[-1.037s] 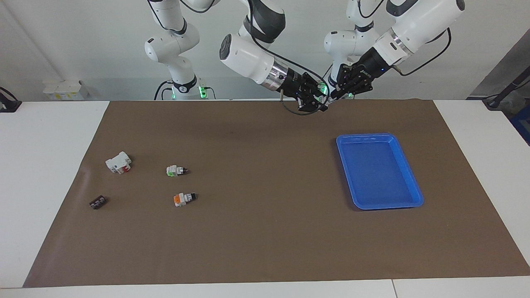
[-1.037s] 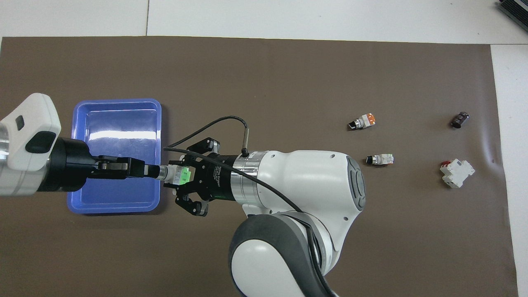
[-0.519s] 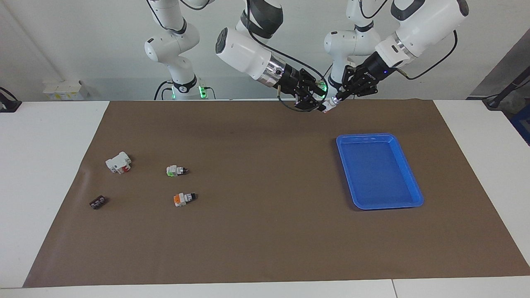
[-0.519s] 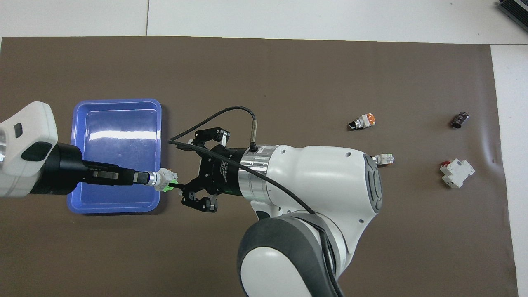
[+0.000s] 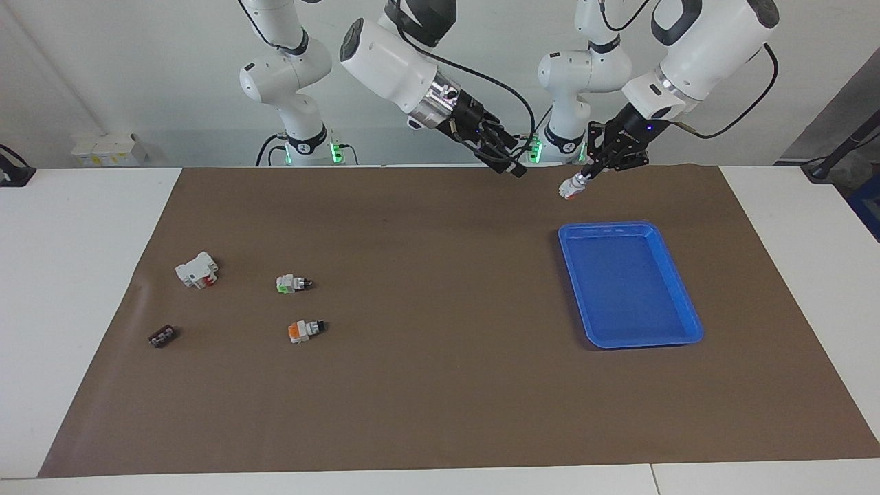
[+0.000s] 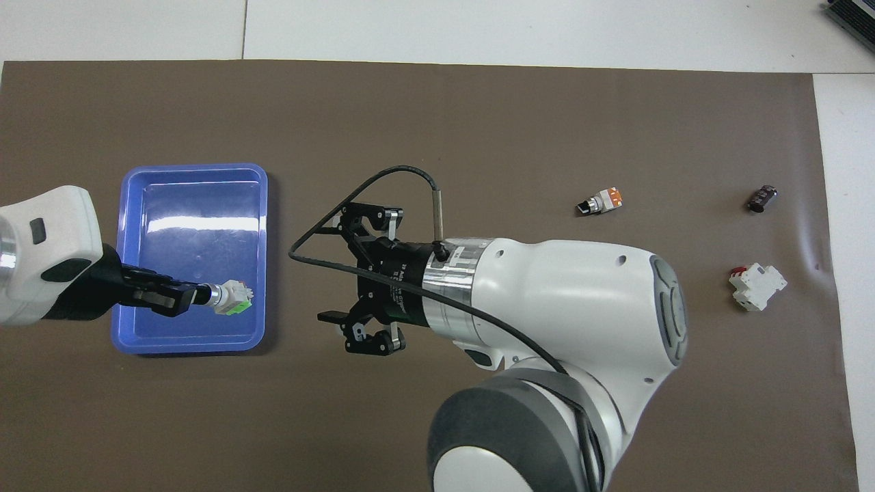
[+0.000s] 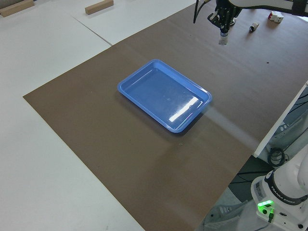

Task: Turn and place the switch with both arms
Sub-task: 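Lower the switch into the tray while the right gripper withdraws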

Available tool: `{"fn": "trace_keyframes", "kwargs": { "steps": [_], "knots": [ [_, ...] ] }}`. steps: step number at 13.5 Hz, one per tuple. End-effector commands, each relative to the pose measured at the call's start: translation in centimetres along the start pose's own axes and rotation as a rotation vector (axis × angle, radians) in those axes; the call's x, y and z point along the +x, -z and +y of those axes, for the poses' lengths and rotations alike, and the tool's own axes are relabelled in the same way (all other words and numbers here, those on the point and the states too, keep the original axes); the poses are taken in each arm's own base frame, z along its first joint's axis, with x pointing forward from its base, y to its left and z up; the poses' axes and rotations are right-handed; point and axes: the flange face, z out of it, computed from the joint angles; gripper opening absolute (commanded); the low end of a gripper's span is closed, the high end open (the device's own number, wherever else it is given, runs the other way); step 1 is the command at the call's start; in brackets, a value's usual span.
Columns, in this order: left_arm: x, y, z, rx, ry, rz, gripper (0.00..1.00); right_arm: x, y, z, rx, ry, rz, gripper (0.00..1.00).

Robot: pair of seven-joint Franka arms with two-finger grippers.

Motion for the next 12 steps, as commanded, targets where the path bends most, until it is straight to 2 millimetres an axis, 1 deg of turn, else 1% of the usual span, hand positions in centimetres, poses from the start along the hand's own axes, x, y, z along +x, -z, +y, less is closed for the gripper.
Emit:
{"fn": "trace_keyframes", "kwargs": {
  "steps": [1,2,3,5,6,8,9,10,11,12],
  "knots": [
    [-1.2,-3.8,-2.4,0.095,-0.117,-0.034,0.00,0.3,3.0,0.4,-0.021,0.221,0.135,0.99],
    [-1.7,-5.2,-3.5,0.134,-0.146,-0.048,0.00,0.4,4.1,0.1,-0.018,0.290,0.190,0.99],
    [-2.1,-6.3,-5.1,0.176,-0.170,-0.059,0.00,1.0,5.3,-0.3,-0.027,0.343,0.241,0.99],
    [-1.3,-9.7,-7.3,0.196,-0.192,-0.082,0.00,2.7,7.0,-1.1,-0.084,0.464,0.315,0.99],
    [-0.9,-11.4,-8.3,0.202,-0.196,-0.106,0.00,3.5,8.2,-1.3,-0.113,0.531,0.333,0.99],
    [-0.3,-13.9,-9.4,0.219,-0.230,-0.133,0.00,6.7,12.1,-2.4,-0.182,0.639,0.351,0.99],
    [-0.1,-14.9,-10.0,0.220,-0.232,-0.131,0.00,8.1,14.3,-2.6,-0.213,0.700,0.354,0.99],
    [-0.6,-15.8,-10.1,0.222,-0.232,-0.130,0.00,10.0,16.6,-2.8,-0.252,0.761,0.352,0.99],
    [-1.2,-16.4,-10.1,0.220,-0.231,-0.138,0.00,11.4,18.5,-2.8,-0.295,0.827,0.343,0.99],
    [-1.3,-16.5,-10.0,0.218,-0.238,-0.143,0.19,12.9,19.8,-2.8,-0.341,0.899,0.343,0.99]
  ]
}}
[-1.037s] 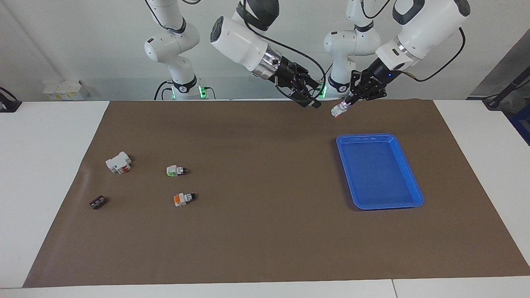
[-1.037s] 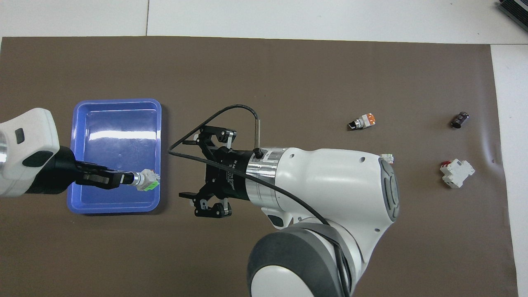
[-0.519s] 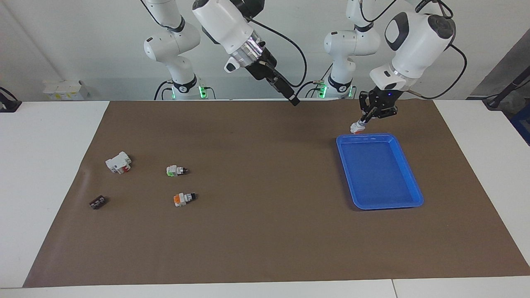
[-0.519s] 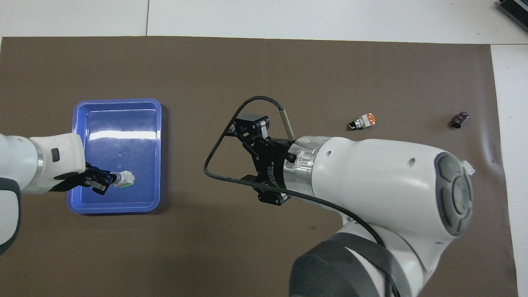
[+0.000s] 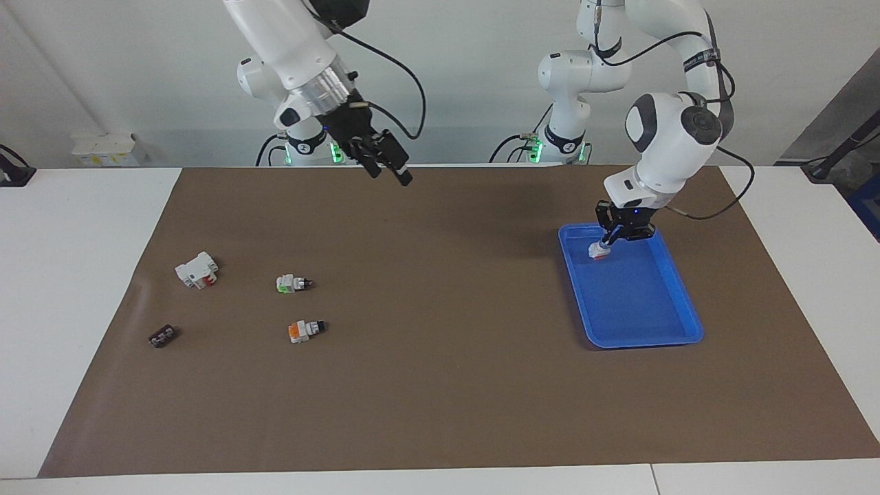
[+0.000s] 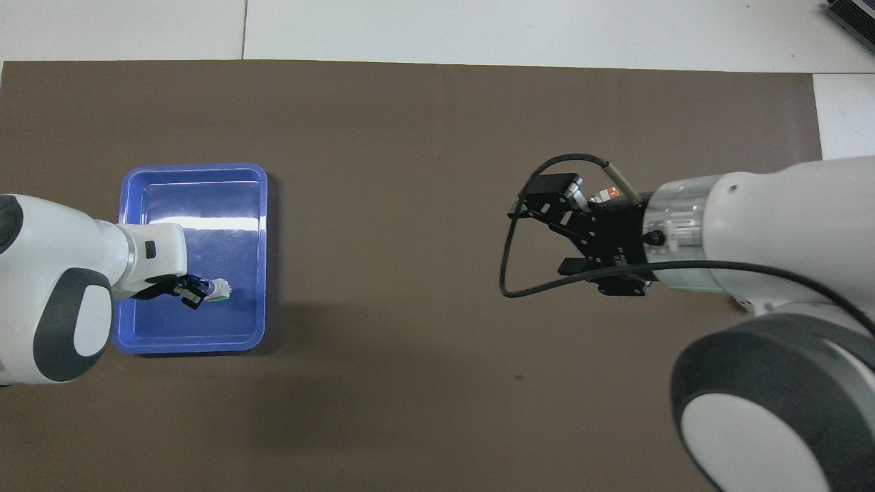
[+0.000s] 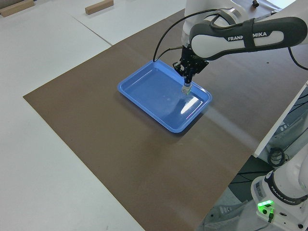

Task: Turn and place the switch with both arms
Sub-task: 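Lower the switch into the tray while the right gripper withdraws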

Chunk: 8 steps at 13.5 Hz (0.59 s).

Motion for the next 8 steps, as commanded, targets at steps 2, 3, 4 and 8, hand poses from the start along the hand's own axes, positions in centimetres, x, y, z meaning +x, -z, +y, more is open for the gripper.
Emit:
{"fn": "trace_keyframes", "kwargs": {
  "steps": [2,3,4,8],
  "knots": [
    [-0.7,0.1,0.5,0.025,-0.044,0.000,0.69,3.1,2.7,4.1,-0.183,0.307,0.106,0.99],
    [-0.2,0.4,0.6,0.029,-0.051,0.005,0.88,4.0,4.0,4.4,-0.239,0.364,0.158,0.99],
    [0.3,1.1,0.5,0.032,-0.053,0.012,0.98,5.2,4.9,5.1,-0.288,0.397,0.164,0.99],
    [-0.4,6.2,0.2,0.057,0.005,0.054,0.99,9.1,7.2,7.2,-0.371,0.465,0.131,0.99]
  ]
}}
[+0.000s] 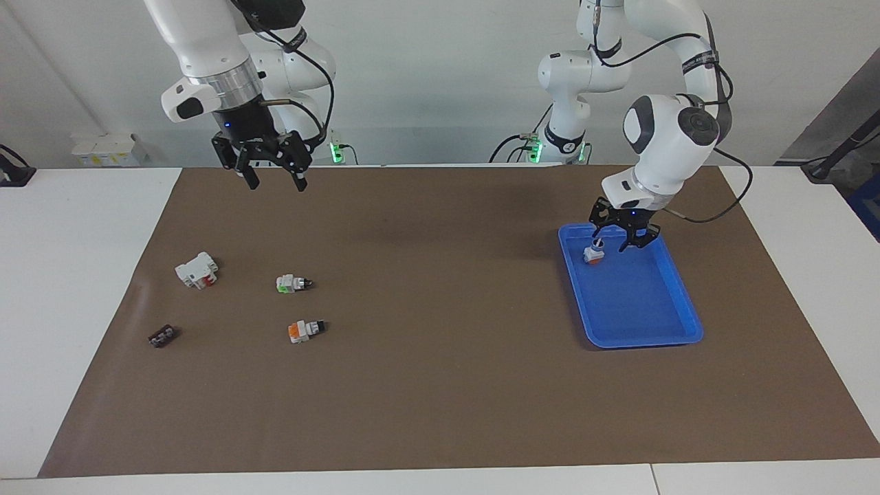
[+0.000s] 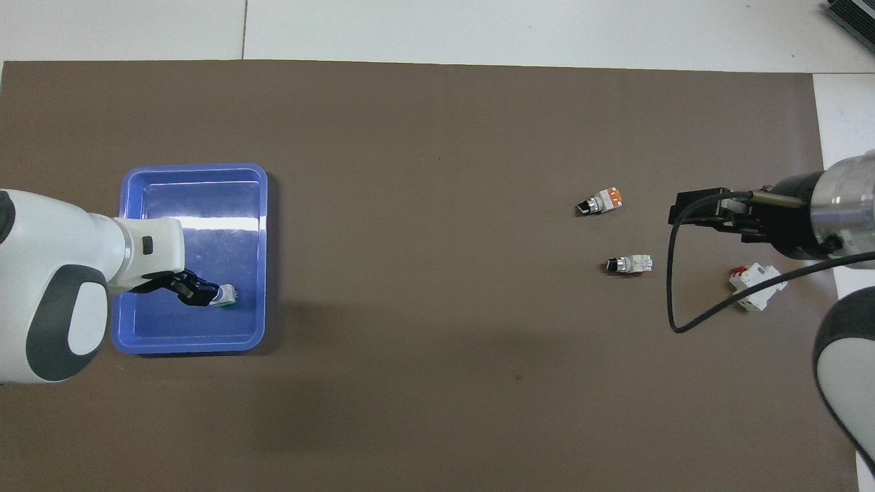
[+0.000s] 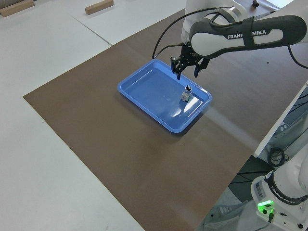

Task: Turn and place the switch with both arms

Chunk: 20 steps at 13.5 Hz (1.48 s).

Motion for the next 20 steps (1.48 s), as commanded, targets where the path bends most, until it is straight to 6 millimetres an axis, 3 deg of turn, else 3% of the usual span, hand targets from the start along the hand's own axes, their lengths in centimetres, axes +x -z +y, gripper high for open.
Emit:
{"fn": "trace_keyframes", "kwargs": {
  "steps": [1,4,6,11,13,15,20],
  "knots": [
    [-2.0,4.3,-0.3,0.028,0.085,0.010,0.99,1.2,0.4,1.7,-0.095,0.039,-0.036,0.99],
    [-3.7,6.7,-0.1,0.015,0.325,-0.002,0.99,0.9,1.4,3.8,-0.154,0.019,-0.083,0.99],
    [-2.5,10.0,-0.7,0.026,0.420,0.025,0.99,1.1,1.9,3.7,-0.157,0.022,-0.079,0.99],
    [2.3,18.5,-3.4,0.093,0.406,0.002,1.00,1.1,1.6,4.9,-0.142,0.099,-0.081,0.99],
    [2.9,21.3,-3.7,0.076,0.411,-0.019,1.00,1.0,1.6,5.0,-0.142,0.096,-0.079,0.99],
    [2.6,21.9,-3.3,0.076,0.414,-0.034,1.00,1.1,1.7,5.3,-0.142,0.091,-0.081,0.99],
    [-1.0,20.7,-0.1,0.064,0.537,-0.089,1.00,1.1,1.8,5.3,-0.140,0.088,-0.078,0.99]
  ]
}}
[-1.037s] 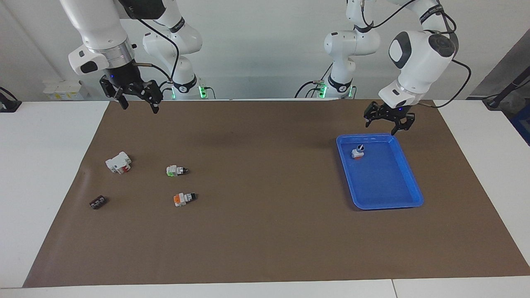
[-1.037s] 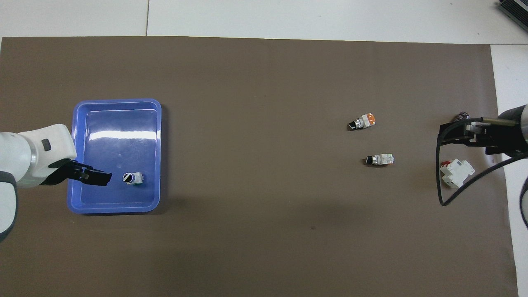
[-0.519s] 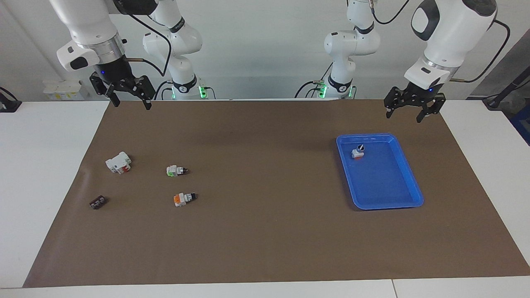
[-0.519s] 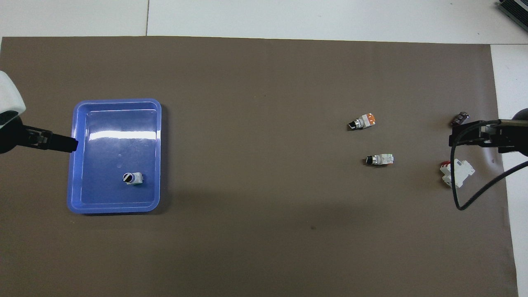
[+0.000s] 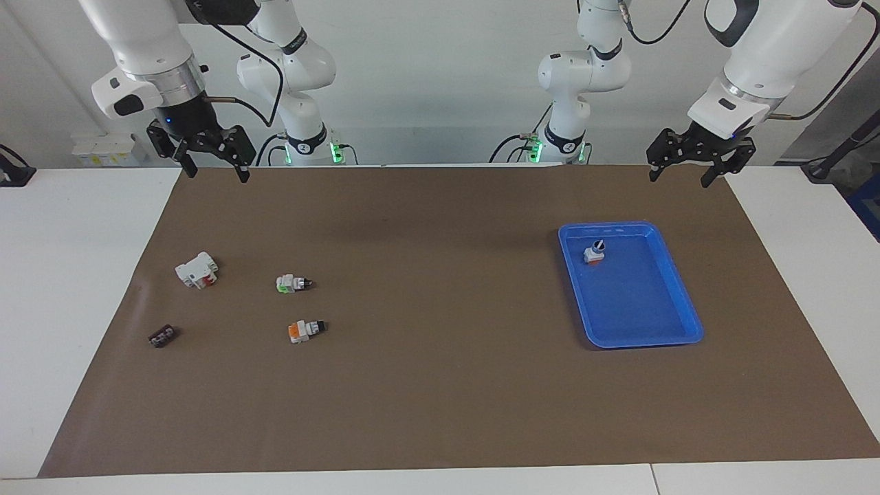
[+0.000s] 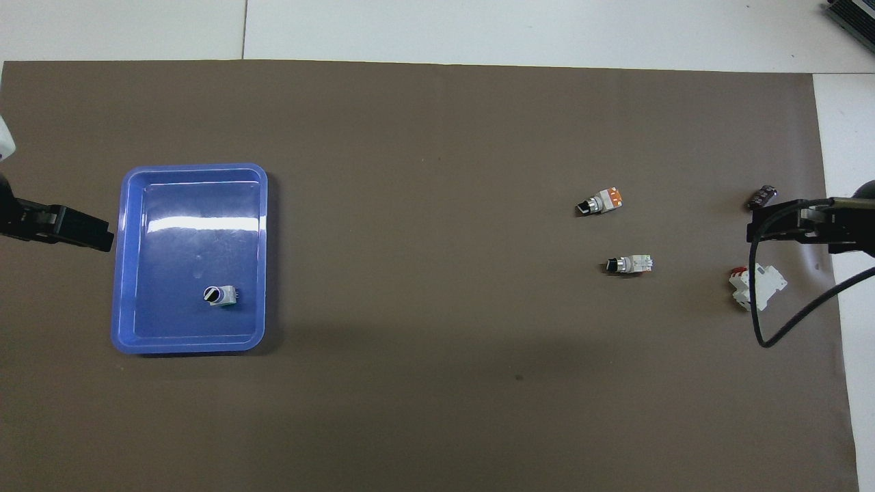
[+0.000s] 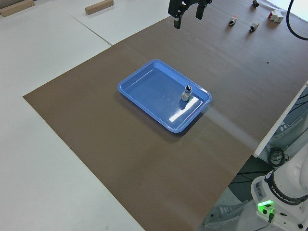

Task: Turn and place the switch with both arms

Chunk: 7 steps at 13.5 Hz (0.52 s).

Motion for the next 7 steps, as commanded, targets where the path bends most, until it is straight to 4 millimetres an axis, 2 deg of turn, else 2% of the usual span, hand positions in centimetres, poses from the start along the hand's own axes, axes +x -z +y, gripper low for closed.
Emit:
{"fn": "trace_keyframes", "kwargs": {
  "steps": [1,5,7],
  "knots": [
    [-2.3,-0.4,0.4,0.028,0.054,-0.001,1.00,0.1,0.1,0.1,-0.006,0.022,0.007,0.99],
    [-1.7,-0.1,-0.3,0.029,0.110,0.040,1.00,0.1,-0.1,0.1,-0.007,0.027,0.004,0.99],
    [-1.3,0.9,-0.4,0.039,0.109,0.073,1.00,0.1,-0.1,0.1,-0.007,0.030,0.006,0.99]
  ]
}}
